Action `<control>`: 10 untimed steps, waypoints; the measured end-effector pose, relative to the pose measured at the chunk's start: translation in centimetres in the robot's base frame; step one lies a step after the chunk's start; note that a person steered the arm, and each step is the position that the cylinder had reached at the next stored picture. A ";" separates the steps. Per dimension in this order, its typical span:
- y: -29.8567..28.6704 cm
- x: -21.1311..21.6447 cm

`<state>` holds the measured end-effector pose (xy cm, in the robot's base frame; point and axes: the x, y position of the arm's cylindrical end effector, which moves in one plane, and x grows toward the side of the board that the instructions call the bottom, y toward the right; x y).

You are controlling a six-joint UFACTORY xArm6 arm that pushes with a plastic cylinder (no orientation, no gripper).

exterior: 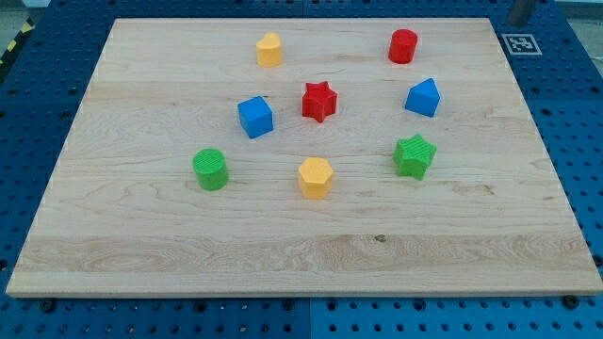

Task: Move your arm towards the red circle

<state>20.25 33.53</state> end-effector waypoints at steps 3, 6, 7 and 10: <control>0.1 0.0; -0.1 9.2; -0.2 9.6; -6.8 9.0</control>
<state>29.23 26.70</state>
